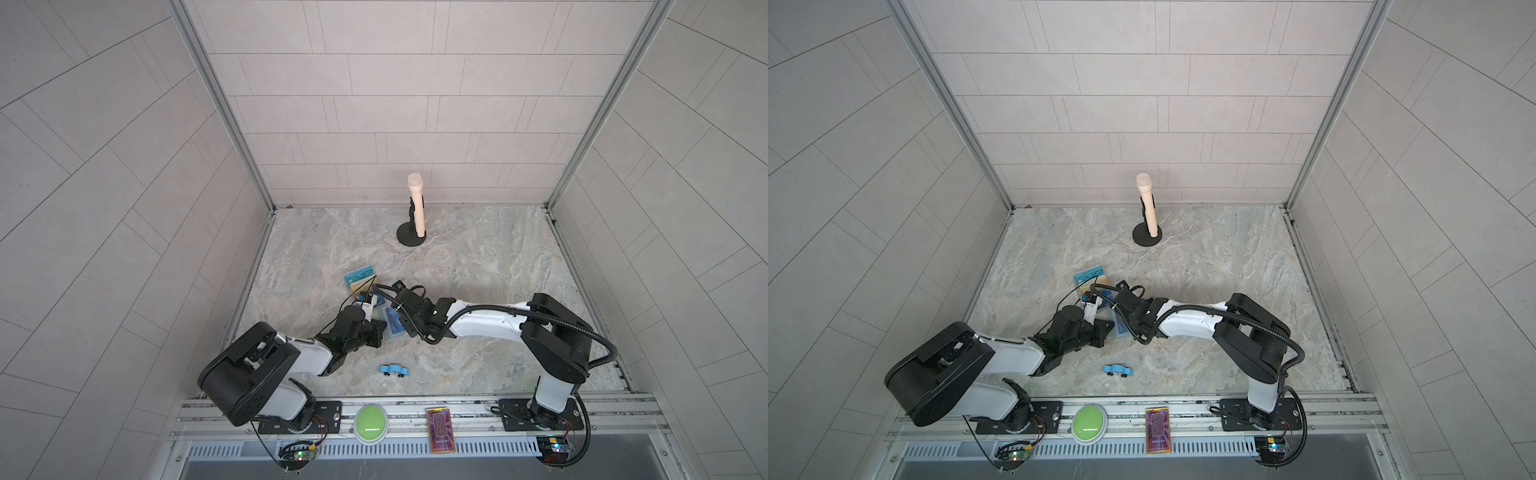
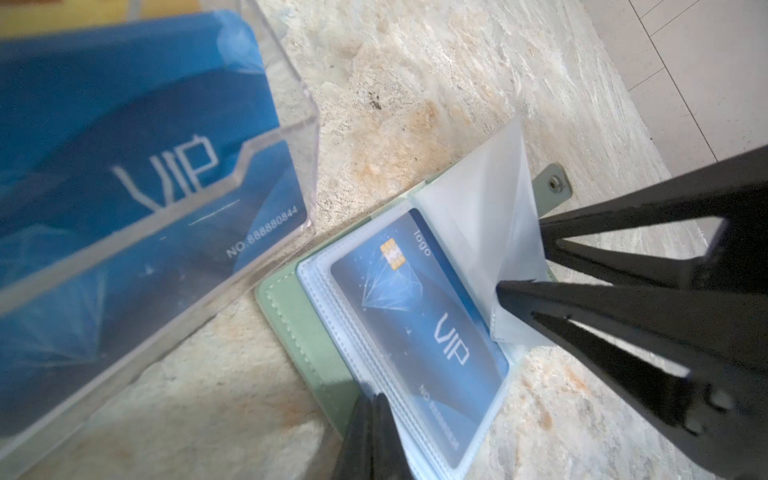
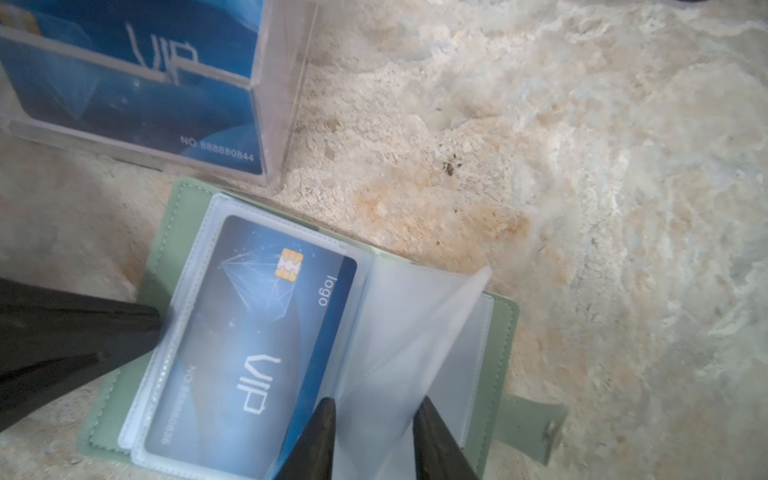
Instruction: Take the credit cards out of the card holder
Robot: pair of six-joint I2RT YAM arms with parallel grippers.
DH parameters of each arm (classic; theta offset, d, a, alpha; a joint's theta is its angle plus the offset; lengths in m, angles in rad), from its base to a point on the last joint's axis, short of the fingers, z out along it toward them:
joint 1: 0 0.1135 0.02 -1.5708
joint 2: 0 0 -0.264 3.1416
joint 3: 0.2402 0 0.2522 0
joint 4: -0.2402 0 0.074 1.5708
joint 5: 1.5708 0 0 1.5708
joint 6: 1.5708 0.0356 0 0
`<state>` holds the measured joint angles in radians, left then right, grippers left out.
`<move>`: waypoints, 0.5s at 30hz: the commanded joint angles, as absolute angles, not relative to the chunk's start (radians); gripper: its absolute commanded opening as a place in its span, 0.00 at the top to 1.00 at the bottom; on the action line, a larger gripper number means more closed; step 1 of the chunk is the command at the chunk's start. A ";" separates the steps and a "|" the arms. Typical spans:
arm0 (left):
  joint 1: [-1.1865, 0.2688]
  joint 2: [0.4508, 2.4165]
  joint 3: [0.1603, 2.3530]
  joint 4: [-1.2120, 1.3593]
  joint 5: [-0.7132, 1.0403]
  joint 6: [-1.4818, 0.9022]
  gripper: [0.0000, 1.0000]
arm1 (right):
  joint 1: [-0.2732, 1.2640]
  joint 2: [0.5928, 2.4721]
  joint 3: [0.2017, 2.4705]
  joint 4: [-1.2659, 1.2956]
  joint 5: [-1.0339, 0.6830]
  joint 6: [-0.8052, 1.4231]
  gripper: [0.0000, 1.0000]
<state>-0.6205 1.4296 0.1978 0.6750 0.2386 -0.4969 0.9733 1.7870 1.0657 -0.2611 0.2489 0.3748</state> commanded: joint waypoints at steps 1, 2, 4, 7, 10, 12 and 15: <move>-0.624 1.442 0.180 0.563 0.219 -0.481 1.00 | 0.966 1.741 1.050 -0.294 0.296 0.394 0.66; -0.624 1.443 0.180 0.562 0.218 -0.482 1.00 | 0.965 1.737 1.049 -0.298 0.301 0.396 0.67; -0.625 1.442 0.180 0.562 0.217 -0.483 1.00 | 0.962 1.731 1.047 -0.304 0.306 0.396 0.67; -0.624 1.442 0.181 0.562 0.217 -0.482 1.00 | 0.959 1.723 1.047 -0.320 0.329 0.406 0.68; -0.624 1.443 0.179 0.561 0.216 -0.481 1.00 | 0.954 1.711 1.046 -0.334 0.344 0.400 0.68; -0.624 1.443 0.180 0.563 0.216 -0.481 1.00 | 0.950 1.706 1.043 -0.340 0.347 0.401 0.68; -0.624 1.441 0.178 0.563 0.217 -0.480 1.00 | 0.946 1.694 1.039 -0.348 0.354 0.403 0.69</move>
